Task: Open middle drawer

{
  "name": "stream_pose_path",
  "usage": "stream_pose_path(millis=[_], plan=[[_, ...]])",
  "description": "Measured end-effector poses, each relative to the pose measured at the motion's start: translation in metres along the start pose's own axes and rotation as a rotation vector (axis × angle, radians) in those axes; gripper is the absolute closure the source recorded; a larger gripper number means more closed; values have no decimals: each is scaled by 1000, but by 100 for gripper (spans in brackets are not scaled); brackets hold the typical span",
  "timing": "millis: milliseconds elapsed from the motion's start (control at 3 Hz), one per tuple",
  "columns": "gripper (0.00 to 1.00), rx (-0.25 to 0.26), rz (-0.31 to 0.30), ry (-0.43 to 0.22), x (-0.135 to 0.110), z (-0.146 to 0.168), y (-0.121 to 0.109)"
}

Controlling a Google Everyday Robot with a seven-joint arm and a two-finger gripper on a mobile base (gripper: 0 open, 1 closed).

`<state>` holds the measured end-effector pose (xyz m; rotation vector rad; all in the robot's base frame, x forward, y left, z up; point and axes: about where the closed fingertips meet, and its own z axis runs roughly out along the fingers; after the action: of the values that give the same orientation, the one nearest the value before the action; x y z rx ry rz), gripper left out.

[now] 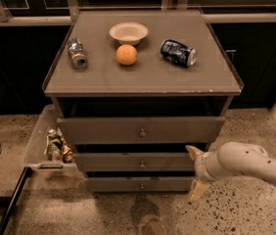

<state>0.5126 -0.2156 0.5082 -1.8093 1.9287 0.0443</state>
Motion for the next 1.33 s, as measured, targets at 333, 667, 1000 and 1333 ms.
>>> stream_pose_path(millis=[333, 667, 1000, 1333], plan=[[0, 11, -51, -54, 1, 31, 2], [0, 16, -128, -134, -4, 70, -4], [0, 11, -134, -138, -5, 79, -8], [0, 12, -152, -125, -6, 90, -16]])
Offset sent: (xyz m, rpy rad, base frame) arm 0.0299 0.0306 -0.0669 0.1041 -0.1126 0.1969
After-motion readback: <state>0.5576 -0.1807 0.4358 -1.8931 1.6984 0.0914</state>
